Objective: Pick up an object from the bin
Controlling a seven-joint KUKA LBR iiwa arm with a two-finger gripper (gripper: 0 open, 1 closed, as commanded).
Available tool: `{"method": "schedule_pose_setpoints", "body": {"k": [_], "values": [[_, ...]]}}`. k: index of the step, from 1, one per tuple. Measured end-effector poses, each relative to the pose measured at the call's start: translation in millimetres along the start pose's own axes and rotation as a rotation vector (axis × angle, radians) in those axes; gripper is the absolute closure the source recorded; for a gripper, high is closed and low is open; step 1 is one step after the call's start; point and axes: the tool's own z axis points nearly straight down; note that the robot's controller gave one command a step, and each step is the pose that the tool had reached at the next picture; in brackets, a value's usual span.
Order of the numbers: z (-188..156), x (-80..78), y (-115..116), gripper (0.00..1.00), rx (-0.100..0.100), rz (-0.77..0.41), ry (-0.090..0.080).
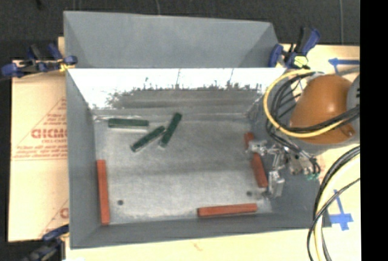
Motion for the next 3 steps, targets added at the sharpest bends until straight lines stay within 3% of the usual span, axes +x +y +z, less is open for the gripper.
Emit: {"method": "schedule_pose_setpoints", "body": {"k": [1, 2, 3], "values": [[18.1, 0.4, -8.0, 0.00, -0.003, -0.074, 0.008], [2.5, 8.1, -11.9, 0.00, -0.004, -0.326, 0.005], [18.8, -25.9, -10.0, 1.00, -0.005, -0.584, -0.003]]}}
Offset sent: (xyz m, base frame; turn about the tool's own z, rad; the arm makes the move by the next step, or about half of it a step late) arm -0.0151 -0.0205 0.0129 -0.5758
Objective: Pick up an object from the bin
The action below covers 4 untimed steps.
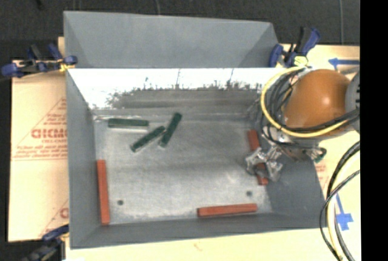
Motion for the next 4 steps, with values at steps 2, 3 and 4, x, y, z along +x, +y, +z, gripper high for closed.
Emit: {"method": "schedule_pose_setpoints", "body": {"k": [2, 3, 4], "values": [[-12.4, 4.9, 8.1, 1.00, -0.003, -0.159, 0.004], [-27.4, 5.1, 9.5, 1.00, -0.011, -0.276, 0.011], [-47.9, -23.8, 13.3, 1.00, -0.004, -0.409, 0.004]]}}
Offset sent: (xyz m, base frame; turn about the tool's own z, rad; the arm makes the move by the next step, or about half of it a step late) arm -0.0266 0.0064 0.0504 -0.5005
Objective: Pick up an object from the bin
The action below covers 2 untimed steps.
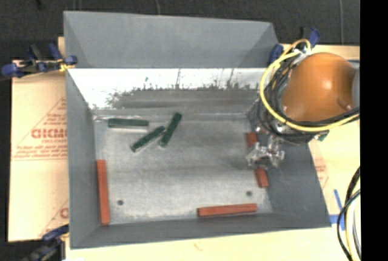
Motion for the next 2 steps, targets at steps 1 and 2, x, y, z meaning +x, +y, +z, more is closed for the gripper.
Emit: {"method": "schedule_pose_setpoints", "body": {"k": [1, 2], "values": [[-166.9, 24.1, 27.5, 1.00, 0.003, -0.125, 0.000], [-165.1, 23.4, 28.5, 1.00, -0.003, -0.125, 0.000]]}}
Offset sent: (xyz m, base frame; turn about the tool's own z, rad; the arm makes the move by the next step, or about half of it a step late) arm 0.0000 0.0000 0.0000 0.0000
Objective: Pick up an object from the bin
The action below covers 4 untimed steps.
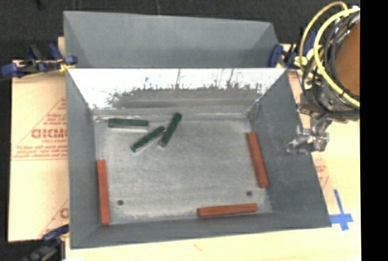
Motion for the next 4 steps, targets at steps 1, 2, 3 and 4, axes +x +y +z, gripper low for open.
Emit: {"method": "schedule_pose_setpoints", "body": {"k": [1, 2, 3, 4], "values": [[37.9, -10.4, -7.5, 1.00, 0.009, 0.052, 0.001], [91.8, -26.7, -34.7, 1.00, 0.007, 0.070, 0.000], [126.4, -37.3, -12.7, 0.00, 0.001, 0.101, -0.001], [126.1, -37.5, -12.9, 0.00, 0.001, 0.102, -0.001]]}}
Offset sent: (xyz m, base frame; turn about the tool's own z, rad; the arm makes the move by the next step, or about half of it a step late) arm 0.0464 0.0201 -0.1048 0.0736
